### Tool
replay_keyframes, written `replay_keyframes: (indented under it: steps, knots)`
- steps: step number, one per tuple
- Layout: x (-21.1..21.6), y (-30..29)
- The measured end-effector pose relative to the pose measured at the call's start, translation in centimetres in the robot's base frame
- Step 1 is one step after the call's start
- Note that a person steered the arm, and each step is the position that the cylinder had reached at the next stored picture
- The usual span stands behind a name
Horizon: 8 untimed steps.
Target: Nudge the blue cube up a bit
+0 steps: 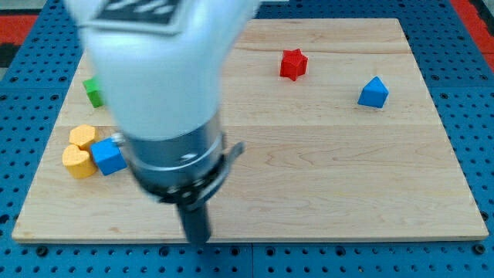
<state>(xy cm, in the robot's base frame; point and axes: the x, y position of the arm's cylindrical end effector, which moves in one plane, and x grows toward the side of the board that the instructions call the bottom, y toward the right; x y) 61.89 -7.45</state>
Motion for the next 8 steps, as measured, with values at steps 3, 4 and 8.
replay_keyframes:
  steps: [3, 4, 8]
  knots:
    - [-4.3, -20.8]
    - [-7.0, -19.2]
    - [-9.1, -14.8]
